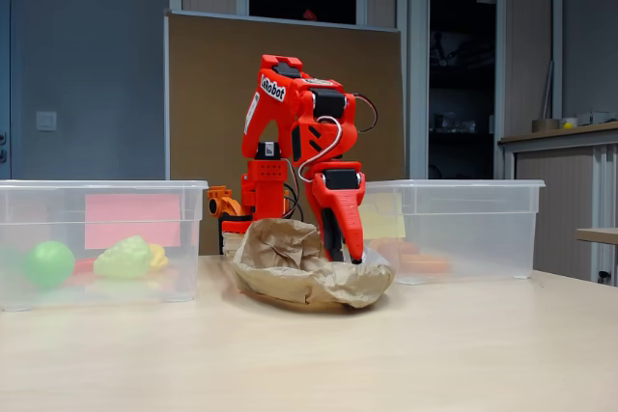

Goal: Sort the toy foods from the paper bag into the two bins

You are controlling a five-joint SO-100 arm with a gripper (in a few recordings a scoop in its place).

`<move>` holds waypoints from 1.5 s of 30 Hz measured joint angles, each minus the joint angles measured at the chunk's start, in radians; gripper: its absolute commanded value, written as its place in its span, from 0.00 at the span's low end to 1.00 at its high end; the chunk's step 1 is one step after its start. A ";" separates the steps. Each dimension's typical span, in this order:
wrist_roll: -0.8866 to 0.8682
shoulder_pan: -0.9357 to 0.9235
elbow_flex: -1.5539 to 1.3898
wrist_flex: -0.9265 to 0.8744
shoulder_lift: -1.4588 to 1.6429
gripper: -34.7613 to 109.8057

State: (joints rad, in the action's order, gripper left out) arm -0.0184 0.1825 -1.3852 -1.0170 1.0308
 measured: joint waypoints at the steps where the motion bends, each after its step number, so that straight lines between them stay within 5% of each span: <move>1: 0.006 0.000 -0.008 0.005 0.002 0.52; 13: 0.012 -0.003 -0.028 0.038 -0.074 0.50; 24: 0.040 -0.012 0.035 0.017 -0.109 0.35; 38: 0.038 0.020 0.327 -0.425 0.032 0.35; 45: -0.202 0.075 0.098 -0.635 0.408 0.36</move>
State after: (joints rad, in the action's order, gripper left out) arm -0.2209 0.2577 -1.2870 -1.6521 1.4389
